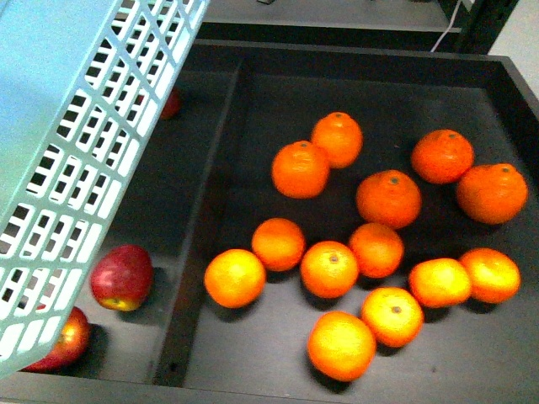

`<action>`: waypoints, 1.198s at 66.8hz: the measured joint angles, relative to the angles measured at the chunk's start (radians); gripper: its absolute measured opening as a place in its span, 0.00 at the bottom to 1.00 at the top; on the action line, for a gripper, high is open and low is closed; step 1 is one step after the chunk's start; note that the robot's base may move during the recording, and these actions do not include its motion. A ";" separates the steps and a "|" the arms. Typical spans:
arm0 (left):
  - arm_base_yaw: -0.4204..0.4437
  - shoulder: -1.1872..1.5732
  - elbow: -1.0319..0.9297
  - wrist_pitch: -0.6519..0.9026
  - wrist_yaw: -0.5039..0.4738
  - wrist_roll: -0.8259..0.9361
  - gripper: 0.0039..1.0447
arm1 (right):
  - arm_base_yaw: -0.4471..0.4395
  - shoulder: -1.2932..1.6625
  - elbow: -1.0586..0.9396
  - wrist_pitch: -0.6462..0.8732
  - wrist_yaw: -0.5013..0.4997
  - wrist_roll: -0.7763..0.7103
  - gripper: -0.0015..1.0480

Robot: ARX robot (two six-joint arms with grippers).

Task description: Pick lemon and mango into basket

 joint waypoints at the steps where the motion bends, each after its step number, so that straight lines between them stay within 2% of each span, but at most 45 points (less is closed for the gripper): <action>1: 0.000 0.000 0.000 0.000 0.000 0.000 0.14 | 0.000 0.000 0.000 0.000 0.000 0.000 0.92; 80: 0.000 0.000 0.002 0.000 0.001 0.000 0.14 | 0.000 0.000 0.000 0.000 0.000 0.000 0.92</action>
